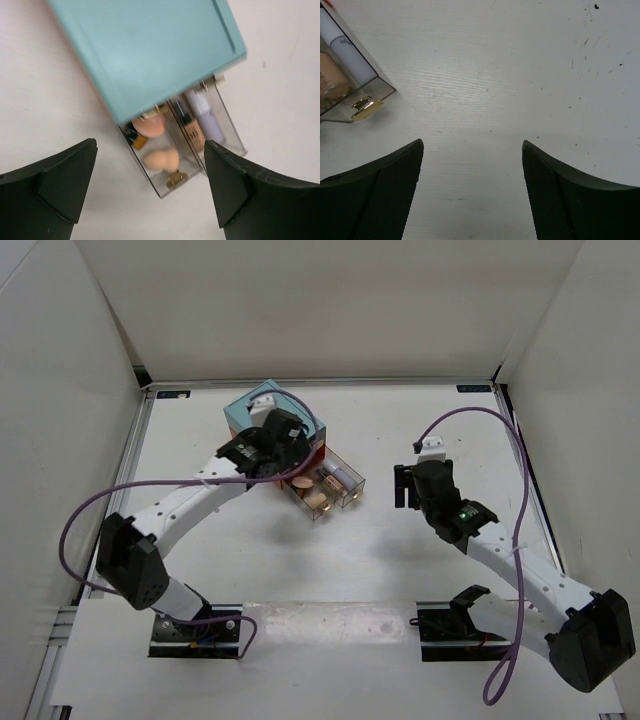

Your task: Organize the makeup

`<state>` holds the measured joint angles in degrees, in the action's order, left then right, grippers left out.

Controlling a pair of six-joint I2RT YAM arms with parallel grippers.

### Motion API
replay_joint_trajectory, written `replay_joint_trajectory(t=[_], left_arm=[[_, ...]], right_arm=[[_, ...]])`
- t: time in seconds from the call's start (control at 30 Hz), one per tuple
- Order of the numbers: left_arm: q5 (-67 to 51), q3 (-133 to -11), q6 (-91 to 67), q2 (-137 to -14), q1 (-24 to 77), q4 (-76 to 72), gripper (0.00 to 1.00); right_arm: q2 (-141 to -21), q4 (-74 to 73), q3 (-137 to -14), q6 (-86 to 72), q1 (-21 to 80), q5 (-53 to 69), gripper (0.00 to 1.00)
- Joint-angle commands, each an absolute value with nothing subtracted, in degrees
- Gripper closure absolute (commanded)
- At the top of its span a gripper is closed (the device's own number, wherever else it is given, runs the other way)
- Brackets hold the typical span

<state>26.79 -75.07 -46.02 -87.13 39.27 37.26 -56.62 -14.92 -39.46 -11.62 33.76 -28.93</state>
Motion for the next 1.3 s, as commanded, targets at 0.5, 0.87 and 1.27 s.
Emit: replay_joint_trajectory(t=[0.5,0.87,1.27], left_arm=[[13.0,-78.1,-41.8,-93.9,18.9,28.1,0.24],[10.5,-74.4,-43.0,-96.0,18.1,28.3,0.41],[8.8,-72.6,-43.2,-96.3,18.2,29.9,0.45]], right_arm=[[-69.9,7.5,-32.9,-7.0,34.1,-12.5,0.29],[-84.0,19.9,-35.5,-2.8,35.2,-2.8,0.61],[-97.7,32.6,-45.9,-3.5,35.5,0.8,0.6]])
